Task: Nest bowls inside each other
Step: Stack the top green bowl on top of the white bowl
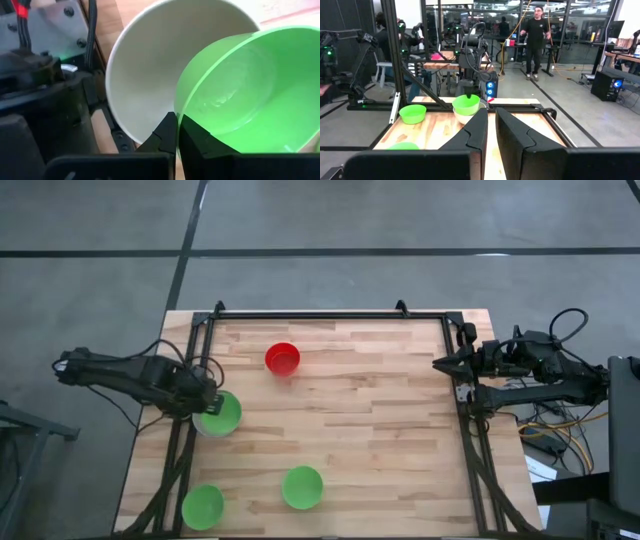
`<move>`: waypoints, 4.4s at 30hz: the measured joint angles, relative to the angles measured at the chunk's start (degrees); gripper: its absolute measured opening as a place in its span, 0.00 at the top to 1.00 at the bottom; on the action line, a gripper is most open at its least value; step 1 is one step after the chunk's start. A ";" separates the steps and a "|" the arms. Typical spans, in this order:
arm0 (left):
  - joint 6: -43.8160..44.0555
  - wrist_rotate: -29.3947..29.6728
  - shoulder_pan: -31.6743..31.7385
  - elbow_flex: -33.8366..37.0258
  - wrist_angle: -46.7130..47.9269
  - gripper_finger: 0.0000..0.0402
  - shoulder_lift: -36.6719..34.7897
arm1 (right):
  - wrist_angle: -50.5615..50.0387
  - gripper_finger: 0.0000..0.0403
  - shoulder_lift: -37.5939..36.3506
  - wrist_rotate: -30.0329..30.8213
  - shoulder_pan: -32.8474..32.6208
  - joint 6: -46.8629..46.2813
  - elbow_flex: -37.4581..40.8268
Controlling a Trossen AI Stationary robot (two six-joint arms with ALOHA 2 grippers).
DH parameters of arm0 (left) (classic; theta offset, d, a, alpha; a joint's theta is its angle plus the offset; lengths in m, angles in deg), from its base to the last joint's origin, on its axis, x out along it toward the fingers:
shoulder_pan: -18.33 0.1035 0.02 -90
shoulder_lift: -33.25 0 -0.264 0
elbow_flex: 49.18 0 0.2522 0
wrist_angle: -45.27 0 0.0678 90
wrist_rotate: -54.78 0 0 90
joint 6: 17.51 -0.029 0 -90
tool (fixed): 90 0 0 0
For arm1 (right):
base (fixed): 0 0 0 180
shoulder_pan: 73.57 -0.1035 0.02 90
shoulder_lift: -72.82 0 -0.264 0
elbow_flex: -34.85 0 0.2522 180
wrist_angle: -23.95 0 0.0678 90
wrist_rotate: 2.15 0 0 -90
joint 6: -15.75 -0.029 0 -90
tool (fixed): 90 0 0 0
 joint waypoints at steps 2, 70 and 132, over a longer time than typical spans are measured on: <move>-1.34 0.44 -0.01 0.00 0.11 0.98 0.00 | 0.00 0.92 -0.01 0.00 0.01 -0.01 0.01; -35.18 0.09 1.58 -1.16 -1.14 0.98 -2.47 | 0.00 0.92 0.01 0.00 -0.01 -0.01 -0.01; -36.83 -2.11 11.62 -1.18 2.53 0.96 4.20 | 0.00 0.92 0.01 0.00 0.00 -0.01 -0.01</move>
